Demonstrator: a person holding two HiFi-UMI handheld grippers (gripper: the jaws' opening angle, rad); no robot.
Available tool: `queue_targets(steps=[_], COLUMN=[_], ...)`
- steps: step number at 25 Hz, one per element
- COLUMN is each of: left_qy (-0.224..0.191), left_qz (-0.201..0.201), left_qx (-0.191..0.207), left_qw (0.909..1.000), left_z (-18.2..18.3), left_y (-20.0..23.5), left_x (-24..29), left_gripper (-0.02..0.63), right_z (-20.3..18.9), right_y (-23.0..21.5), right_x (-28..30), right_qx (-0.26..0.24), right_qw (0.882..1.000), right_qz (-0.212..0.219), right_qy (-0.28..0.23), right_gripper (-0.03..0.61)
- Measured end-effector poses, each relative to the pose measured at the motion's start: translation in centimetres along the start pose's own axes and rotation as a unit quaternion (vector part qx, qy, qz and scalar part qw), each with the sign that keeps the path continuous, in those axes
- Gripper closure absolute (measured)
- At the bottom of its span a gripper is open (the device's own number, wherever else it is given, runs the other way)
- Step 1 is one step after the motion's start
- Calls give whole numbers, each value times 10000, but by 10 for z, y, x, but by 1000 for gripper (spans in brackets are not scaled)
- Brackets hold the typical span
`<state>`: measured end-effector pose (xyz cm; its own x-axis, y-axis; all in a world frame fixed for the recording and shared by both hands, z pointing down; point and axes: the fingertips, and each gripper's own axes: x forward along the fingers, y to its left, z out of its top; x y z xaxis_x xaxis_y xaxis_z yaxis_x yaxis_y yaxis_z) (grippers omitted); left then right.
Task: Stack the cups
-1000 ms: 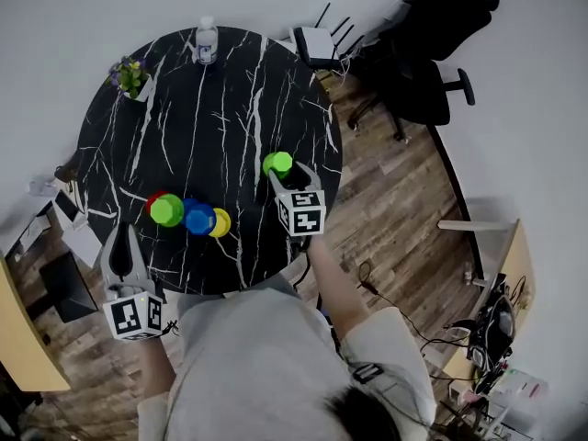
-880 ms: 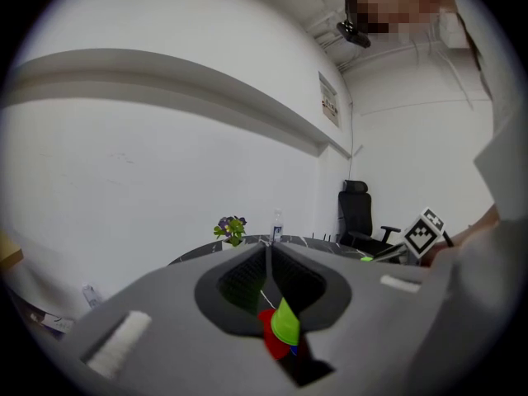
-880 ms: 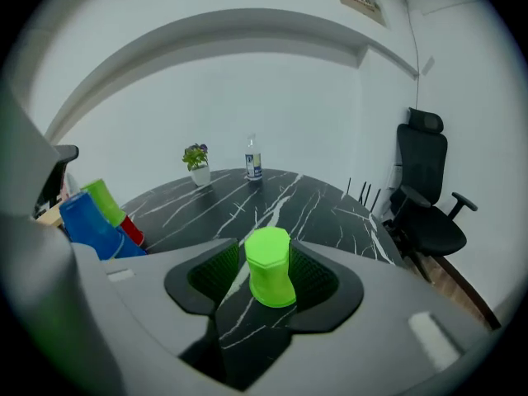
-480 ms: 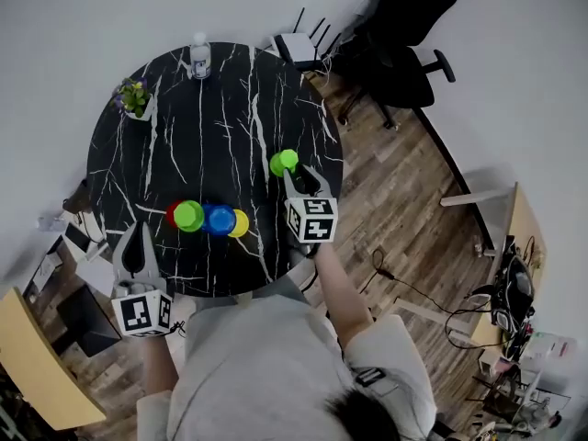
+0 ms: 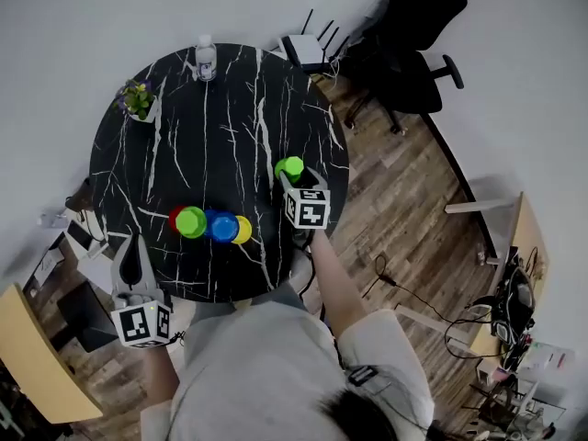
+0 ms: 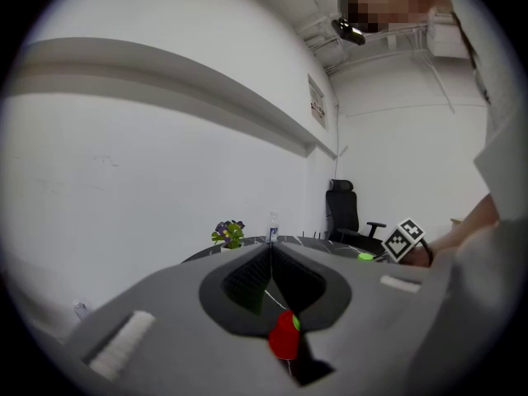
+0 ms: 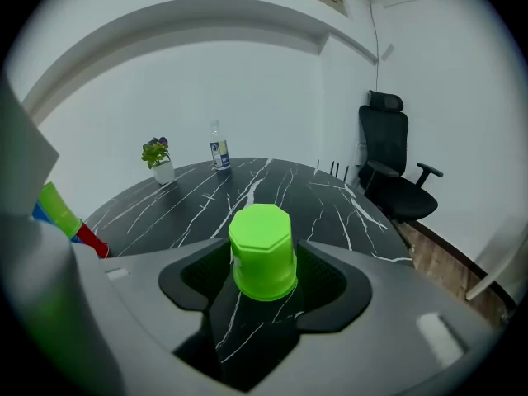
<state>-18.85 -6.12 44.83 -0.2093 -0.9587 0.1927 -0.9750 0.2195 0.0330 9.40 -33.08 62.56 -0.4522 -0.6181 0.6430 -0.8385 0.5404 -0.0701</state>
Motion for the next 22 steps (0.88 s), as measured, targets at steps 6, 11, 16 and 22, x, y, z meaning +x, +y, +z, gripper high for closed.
queue_targets(steps=[6, 11, 16, 22], left_qy=[13, -79, -178, -221], left_qz=[-39, -403, -929, -1474], left_qx=[-19, -18, 68, 192], left_qw=[10000, 9992, 9955, 9886], left_z=[-2, 1, 7, 11], left_y=[-4, -12, -24, -29], left_x=[5, 17, 26, 26], left_gripper=[554, 554, 554, 554], right_z=[14, 39, 63, 78], right_y=[15, 53, 89, 124], right_x=[-19, -68, -123, -174], right_qx=[-376, -429, -345, -213], right_qw=[9990, 9955, 9914, 9902], right_qz=[168, 639, 874, 781], right_qy=[-183, -549, -908, -1137], right_gripper=[359, 359, 359, 359])
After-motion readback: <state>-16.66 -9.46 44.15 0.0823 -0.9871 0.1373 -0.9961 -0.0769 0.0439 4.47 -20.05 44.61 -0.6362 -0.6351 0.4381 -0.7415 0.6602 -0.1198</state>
